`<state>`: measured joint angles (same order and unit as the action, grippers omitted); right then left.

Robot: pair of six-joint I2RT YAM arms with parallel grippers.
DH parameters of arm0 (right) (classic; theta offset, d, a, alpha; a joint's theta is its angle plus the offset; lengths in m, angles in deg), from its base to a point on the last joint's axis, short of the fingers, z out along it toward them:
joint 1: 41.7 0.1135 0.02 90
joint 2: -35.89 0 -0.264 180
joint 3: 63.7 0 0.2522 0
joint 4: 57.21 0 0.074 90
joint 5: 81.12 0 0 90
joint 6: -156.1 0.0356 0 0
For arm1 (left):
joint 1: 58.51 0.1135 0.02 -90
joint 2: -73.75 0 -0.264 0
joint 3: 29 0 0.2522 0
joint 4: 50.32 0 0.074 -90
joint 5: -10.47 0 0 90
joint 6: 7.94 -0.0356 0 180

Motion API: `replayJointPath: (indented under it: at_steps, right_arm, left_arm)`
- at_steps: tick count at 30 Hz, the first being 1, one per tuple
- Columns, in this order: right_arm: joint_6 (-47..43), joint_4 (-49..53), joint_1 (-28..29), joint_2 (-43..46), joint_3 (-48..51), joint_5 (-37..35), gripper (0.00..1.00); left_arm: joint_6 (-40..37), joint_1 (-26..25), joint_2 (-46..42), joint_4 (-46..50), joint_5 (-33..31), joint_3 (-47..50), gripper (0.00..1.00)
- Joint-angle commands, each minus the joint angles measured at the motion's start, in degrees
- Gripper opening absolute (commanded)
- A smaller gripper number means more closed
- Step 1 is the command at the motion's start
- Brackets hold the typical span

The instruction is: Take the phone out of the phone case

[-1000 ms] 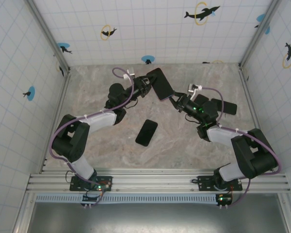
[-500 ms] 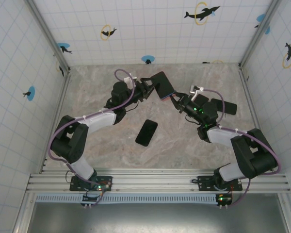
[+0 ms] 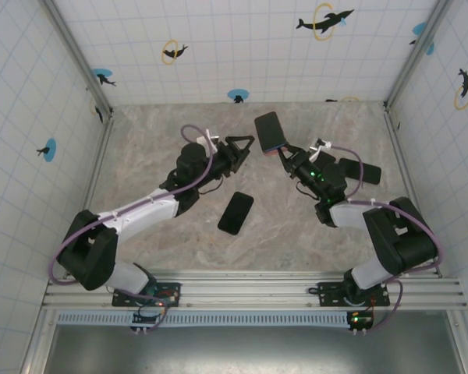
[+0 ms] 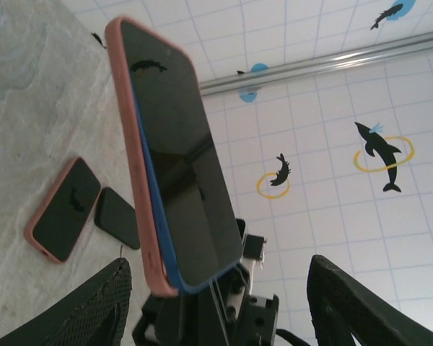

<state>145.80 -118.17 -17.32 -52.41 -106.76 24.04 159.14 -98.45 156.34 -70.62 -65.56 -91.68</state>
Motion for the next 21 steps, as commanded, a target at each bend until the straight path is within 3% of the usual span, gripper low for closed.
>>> replayJointPath:
  at_steps: [1, 8, 21]
  right_arm:
    - [-2.55, -8.36, 0.43, -1.15, -2.49, -5.32, 0.08]
    - [-4.11, -9.94, 1.76, -2.57, -2.87, -8.16, 0.08]
    - [-4.48, -11.24, 3.0, -3.33, -2.82, -7.77, 0.08]
  left_arm:
    - [5.13, -3.05, -1.8, -1.16, -7.38, 1.11, 0.64]
    - [11.87, -7.9, 1.28, -7.66, -12.19, -0.72, 0.62]
    - [17.27, -8.75, 8.57, -15.71, -11.62, -4.35, 0.57]
